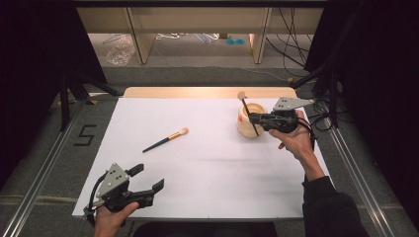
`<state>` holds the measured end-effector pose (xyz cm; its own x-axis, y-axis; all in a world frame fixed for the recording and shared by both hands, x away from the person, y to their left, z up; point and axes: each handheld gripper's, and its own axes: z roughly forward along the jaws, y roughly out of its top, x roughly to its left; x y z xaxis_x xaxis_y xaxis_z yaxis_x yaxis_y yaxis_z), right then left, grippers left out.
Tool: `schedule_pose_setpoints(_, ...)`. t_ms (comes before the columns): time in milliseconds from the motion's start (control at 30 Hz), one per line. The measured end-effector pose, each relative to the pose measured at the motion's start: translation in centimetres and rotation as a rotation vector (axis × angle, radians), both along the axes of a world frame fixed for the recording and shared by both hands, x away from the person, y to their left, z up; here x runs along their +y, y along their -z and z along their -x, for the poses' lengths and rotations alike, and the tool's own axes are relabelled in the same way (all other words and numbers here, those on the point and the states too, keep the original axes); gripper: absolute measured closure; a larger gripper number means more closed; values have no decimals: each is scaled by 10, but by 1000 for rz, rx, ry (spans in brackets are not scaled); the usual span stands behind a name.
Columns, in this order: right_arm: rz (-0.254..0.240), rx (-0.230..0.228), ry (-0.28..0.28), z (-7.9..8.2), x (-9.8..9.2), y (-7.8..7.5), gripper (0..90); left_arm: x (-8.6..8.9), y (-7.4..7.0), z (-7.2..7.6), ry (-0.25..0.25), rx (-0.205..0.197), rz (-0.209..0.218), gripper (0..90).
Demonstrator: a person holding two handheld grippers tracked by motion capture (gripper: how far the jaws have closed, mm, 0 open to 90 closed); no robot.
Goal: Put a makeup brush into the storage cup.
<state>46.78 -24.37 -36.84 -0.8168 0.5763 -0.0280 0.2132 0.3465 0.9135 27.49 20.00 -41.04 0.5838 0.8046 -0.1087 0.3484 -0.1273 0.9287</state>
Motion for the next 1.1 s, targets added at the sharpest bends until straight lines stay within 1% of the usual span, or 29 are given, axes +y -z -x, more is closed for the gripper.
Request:
schedule_pose_setpoints(67, -14, -21, 12, -3, -2, 1, 836, 0, 0, 0, 0, 0, 0, 157)
schedule_pose_setpoints(100, -14, -7, 20, -4, -3, 1, 836, 0, 0, 0, -2, 4, 3, 157)
schedule_pose_setpoints(133, -19, -12, 22, -6, -4, 2, 836, 0, 0, 0, -2, 3, 2, 157)
schedule_pose_setpoints(167, -22, -6, 32, -6, -5, 2, 836, 0, 0, 0, -2, 3, 3, 157)
schedule_pose_setpoints(200, -24, -17, 36, -8, -7, 2, 836, 0, 0, 0, -2, 3, 3, 157)
schedule_pose_setpoints(233, -28, -12, 44, -9, -8, 3, 836, 0, 0, 0, -3, 3, 2, 157)
schedule_pose_setpoints(267, -43, -9, 53, -10, -8, 3, 836, 0, 0, 0, -3, 3, 3, 157)
schedule_pose_setpoints(300, -39, -7, 59, -11, -10, 3, 836, 0, 0, 0, -3, 3, 3, 157)
schedule_pose_setpoints(333, -52, -13, 68, -13, -11, 4, 836, -1, 1, 0, -11, 12, 13, 157)
schedule_pose_setpoints(367, -46, -11, 75, -14, -12, 4, 836, -1, 1, 0, -8, 9, 18, 157)
schedule_pose_setpoints(400, -52, -16, 87, -15, -13, 4, 836, -1, 1, 0, -10, 11, 10, 157)
schedule_pose_setpoints(433, -57, -16, 86, -17, -14, 4, 836, -1, 1, 0, -10, 10, 12, 157)
schedule_pose_setpoints(467, -51, -19, 96, -19, -15, 4, 836, 0, 1, -1, 0, 1, 3, 157)
schedule_pose_setpoints(500, -63, -15, 96, -21, -15, 4, 836, 0, 1, -1, 1, -1, 6, 157)
schedule_pose_setpoints(533, -67, -32, 118, -24, -17, 3, 836, 0, 1, -1, 2, -1, 7, 157)
schedule_pose_setpoints(567, -67, -32, 118, -24, -17, 3, 836, 0, 1, -1, 2, -2, 9, 157)
schedule_pose_setpoints(600, -79, -49, 115, -27, -18, 3, 836, 0, 1, -1, 4, -3, 8, 157)
schedule_pose_setpoints(633, -81, -51, 129, -29, -18, 2, 836, 0, 1, -1, 5, -2, 9, 157)
schedule_pose_setpoints(667, -93, -57, 129, -31, -18, 2, 836, 0, 1, -1, 3, 0, 6, 157)
schedule_pose_setpoints(733, -100, -61, 129, -35, -18, 3, 836, 0, 1, -1, 4, -2, 8, 157)
schedule_pose_setpoints(767, -92, -61, 140, -38, -18, 3, 836, 0, 1, -1, 8, -2, 10, 157)
schedule_pose_setpoints(800, -97, -60, 136, -40, -18, 4, 836, 0, 1, -1, 2, -1, 7, 157)
schedule_pose_setpoints(833, -99, -62, 145, -42, -17, 4, 836, 0, 0, 0, -3, 4, 1, 157)
schedule_pose_setpoints(900, -105, -66, 153, -46, -17, 3, 836, 0, 0, -1, -3, 3, 2, 157)
schedule_pose_setpoints(933, -115, -76, 159, -48, -16, 3, 836, 0, 0, -1, -2, 3, 2, 157)
schedule_pose_setpoints(1000, -117, -79, 165, -50, -17, 2, 836, 0, 0, -1, -2, 3, 2, 157)
schedule_pose_setpoints(1067, -129, -91, 177, -53, -17, 2, 836, 0, 0, -1, -2, 3, 3, 157)
schedule_pose_setpoints(1100, -134, -92, 182, -56, -16, 4, 836, 0, 0, 0, -1, 3, 2, 157)
